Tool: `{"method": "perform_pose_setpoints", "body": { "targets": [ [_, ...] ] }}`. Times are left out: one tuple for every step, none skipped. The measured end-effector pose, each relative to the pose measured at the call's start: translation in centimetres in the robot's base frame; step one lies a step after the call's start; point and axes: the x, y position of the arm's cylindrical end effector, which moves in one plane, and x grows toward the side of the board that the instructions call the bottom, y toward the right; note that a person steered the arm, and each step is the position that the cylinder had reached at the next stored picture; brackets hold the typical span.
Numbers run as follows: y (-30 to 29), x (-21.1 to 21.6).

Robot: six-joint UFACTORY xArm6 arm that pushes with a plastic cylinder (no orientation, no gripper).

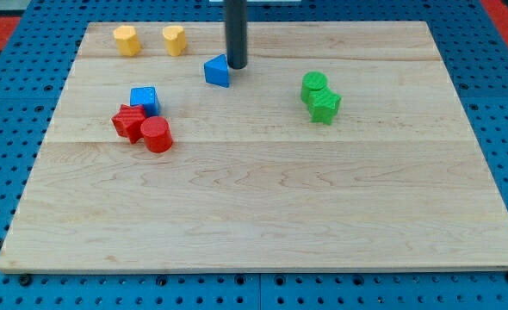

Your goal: Separate the blue blocks

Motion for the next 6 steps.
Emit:
{"method": "perform_pose_setpoints", "body": {
  "targets": [
    [-6.0,1.9],
    [-7.6,3.1],
    [-3.4,5.5],
    [-4.6,9.6],
    [-6.8,8.8],
    [-12.0,8.2]
  ]
}}
